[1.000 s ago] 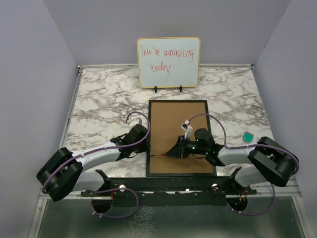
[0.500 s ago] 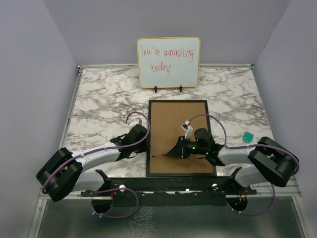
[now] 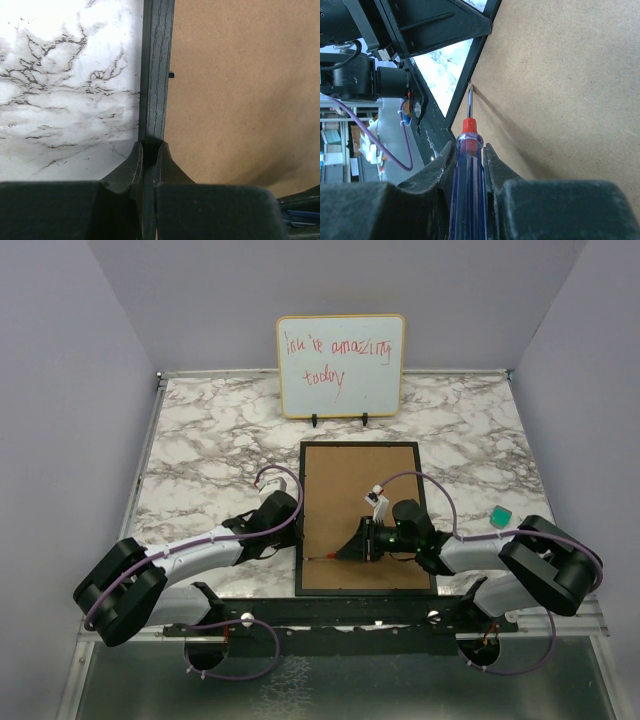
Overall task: Take the photo out of the frame
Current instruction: Release the photo frame item from the photo frame.
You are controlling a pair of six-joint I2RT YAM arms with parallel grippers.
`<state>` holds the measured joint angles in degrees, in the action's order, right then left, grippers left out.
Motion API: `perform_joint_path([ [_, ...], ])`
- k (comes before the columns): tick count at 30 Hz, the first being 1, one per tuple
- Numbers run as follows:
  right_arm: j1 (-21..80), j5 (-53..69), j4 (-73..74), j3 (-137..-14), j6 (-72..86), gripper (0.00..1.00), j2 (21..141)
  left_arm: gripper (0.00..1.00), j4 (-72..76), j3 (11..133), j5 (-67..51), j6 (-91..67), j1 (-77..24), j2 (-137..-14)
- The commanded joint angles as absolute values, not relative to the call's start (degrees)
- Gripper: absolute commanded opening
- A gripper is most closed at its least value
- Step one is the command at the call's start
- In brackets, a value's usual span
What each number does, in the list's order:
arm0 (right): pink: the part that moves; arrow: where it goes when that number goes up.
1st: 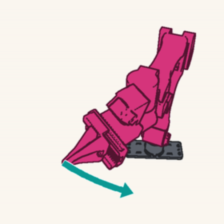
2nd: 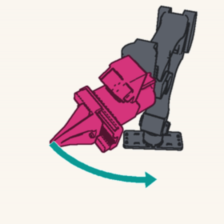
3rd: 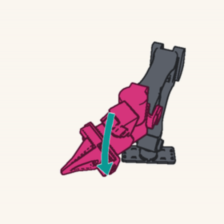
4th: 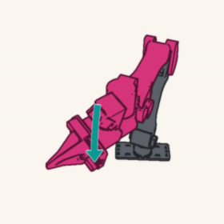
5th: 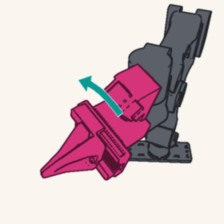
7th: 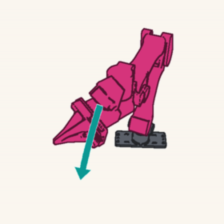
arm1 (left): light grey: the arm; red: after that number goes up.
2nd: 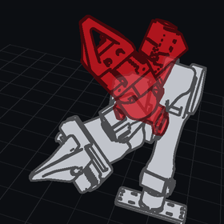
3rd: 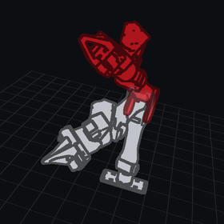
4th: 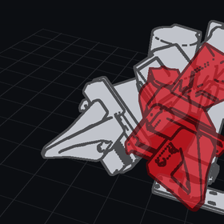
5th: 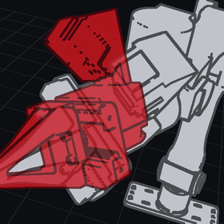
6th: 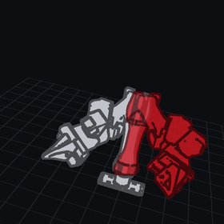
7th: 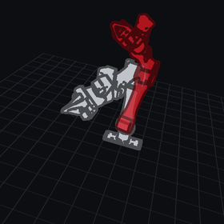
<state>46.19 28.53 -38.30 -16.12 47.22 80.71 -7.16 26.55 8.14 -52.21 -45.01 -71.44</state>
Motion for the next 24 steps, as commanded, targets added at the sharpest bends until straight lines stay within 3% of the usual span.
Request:
perform_joint_path([
  [1,46.5,27.7,-36.4,-17.1,46.1,0.01,82.2,0.00,-17.3,22.9,7.5,-51.2,-45.2,-74.3],
  [24,47.1,26.1,-29.3,-23.3,43.8,0.01,84.7,0.00,-16.5,22.2,6.9,-52.8,-45.2,-73.3],
])
